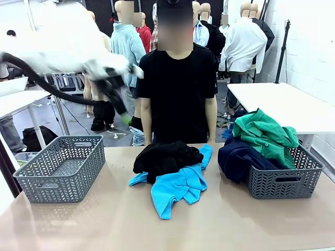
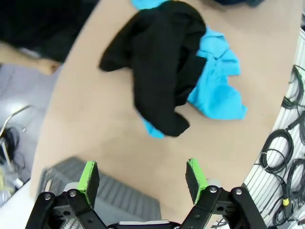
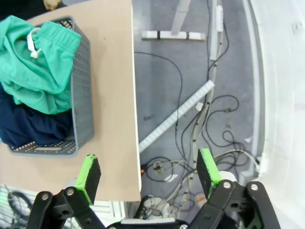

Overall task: Sort the tops and bottoms.
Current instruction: Lift clothes from the center of the table with your left hand.

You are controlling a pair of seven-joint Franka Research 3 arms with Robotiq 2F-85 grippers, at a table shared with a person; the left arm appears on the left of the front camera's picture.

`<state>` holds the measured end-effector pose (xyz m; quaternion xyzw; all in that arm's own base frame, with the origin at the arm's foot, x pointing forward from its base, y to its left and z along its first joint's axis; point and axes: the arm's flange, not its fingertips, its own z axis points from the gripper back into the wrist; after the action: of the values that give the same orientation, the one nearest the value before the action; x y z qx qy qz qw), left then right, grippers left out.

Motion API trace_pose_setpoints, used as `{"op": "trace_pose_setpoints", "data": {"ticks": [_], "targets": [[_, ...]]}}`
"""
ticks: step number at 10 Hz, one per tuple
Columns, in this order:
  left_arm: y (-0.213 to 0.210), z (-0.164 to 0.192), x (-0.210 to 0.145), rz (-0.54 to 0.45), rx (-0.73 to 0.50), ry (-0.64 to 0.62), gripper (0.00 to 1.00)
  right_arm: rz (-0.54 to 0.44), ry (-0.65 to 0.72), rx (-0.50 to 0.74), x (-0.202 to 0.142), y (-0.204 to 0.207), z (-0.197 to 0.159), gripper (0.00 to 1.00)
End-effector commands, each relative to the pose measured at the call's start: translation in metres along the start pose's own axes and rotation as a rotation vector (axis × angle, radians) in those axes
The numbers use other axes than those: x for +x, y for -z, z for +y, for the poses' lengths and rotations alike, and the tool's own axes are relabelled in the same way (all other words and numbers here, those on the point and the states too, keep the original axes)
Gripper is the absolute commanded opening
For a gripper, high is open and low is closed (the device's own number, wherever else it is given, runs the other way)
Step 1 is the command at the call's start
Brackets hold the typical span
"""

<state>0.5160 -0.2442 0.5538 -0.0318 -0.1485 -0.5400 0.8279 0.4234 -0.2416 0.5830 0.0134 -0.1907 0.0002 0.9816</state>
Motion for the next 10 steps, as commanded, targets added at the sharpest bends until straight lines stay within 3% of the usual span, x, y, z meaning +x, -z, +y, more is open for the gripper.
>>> {"op": "trace_pose_setpoints", "data": {"ticks": [1,2,4,6,8,10], "targets": [[0.026,0.016,0.009,0.041,-0.086,-0.018,0.94,0.008,-0.008,-0.008,-0.002,0.001,0.0,1.0],[0.0,0.0,0.0,0.0,0.0,0.0,0.94,0.008,-0.008,-0.008,-0.002,0.001,0.0,1.0],[0.0,0.0,0.0,0.0,0.0,0.0,0.94,0.008,-0.008,-0.008,-0.002,0.001,0.0,1.0],[0.042,0.004,0.008,0.02,-0.073,0.045,0.94,0.008,-0.008,-0.008,-0.002,0.001,0.0,1.0],[0.064,0.007,0.023,-0.042,-0.117,0.121,0.94,0.008,-0.008,-0.008,-0.002,0.001,0.0,1.0],[0.091,0.005,0.046,-0.034,-0.175,0.195,0.94,0.008,-0.008,-0.008,-0.002,0.001,0.0,1.0]]}}
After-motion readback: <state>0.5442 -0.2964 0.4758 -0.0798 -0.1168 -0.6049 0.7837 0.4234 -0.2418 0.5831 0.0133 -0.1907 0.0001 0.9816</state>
